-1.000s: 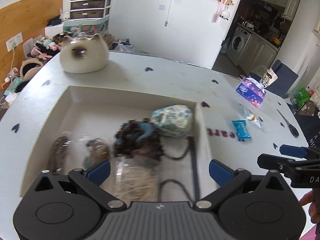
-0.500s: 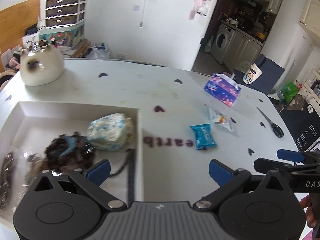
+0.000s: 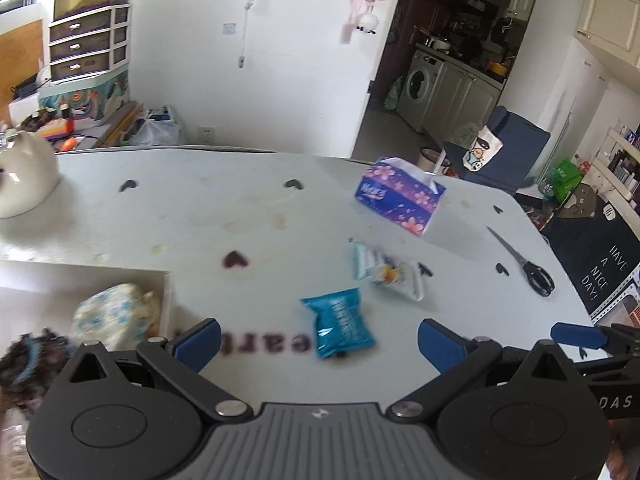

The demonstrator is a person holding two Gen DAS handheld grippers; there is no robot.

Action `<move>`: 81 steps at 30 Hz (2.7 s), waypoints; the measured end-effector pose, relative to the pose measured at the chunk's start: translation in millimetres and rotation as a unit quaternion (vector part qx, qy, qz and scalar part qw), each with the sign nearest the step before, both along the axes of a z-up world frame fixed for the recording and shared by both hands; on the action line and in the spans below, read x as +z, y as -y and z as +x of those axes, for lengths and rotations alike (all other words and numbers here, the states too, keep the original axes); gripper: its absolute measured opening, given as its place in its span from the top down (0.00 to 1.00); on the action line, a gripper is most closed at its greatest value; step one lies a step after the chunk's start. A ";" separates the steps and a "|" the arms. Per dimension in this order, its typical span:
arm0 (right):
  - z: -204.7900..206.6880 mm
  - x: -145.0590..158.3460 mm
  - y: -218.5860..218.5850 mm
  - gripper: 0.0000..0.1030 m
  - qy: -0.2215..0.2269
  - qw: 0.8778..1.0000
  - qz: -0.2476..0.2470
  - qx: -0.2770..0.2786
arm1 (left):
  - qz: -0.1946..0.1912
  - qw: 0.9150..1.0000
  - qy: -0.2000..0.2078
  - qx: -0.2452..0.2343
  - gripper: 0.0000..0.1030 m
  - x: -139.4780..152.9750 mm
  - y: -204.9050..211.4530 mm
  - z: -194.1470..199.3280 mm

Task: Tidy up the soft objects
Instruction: 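Grasp the blue packet with the left tool while the right tool approaches the wipes packet, then close the right tool on the white wipes packet while the left tool holds the blue packet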

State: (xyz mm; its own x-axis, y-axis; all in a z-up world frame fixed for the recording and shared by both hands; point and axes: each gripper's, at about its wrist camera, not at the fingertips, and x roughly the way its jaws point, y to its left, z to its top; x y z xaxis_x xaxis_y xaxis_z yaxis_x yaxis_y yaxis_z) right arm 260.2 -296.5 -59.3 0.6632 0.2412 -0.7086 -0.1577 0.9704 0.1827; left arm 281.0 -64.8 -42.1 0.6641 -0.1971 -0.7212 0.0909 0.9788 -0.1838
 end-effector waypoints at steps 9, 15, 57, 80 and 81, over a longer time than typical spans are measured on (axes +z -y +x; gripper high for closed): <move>25.5 -9.0 23.9 0.00 -0.007 0.999 -0.002 -0.034 | -0.004 1.000 -0.018 0.012 0.03 -32.4 37.4 32.5; 42.8 -14.3 33.8 0.00 -0.022 0.998 0.010 -0.060 | 0.001 0.998 -0.053 0.023 0.12 -58.4 52.2 56.0; 194.4 -79.6 -62.1 0.00 -0.150 0.980 0.015 -0.128 | 0.046 0.996 -0.067 -0.032 0.51 -89.2 10.6 54.0; 103.1 -72.4 -34.1 0.32 -0.122 0.990 -0.019 -0.061 | 0.031 0.995 -0.085 -0.037 0.51 -82.1 6.4 34.3; 97.4 -71.5 -33.0 0.32 -0.121 0.991 -0.021 -0.059 | 0.030 0.995 -0.083 -0.036 0.51 -79.8 6.6 31.4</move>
State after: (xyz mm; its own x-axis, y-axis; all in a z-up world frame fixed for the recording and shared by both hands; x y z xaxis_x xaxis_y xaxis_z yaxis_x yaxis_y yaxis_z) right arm 357.6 -263.5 -130.8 0.4948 0.1395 -0.8577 0.0009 0.9870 0.1610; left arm 312.4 -71.4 -121.9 0.5212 -0.1934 -0.8312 0.1352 0.9804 -0.1433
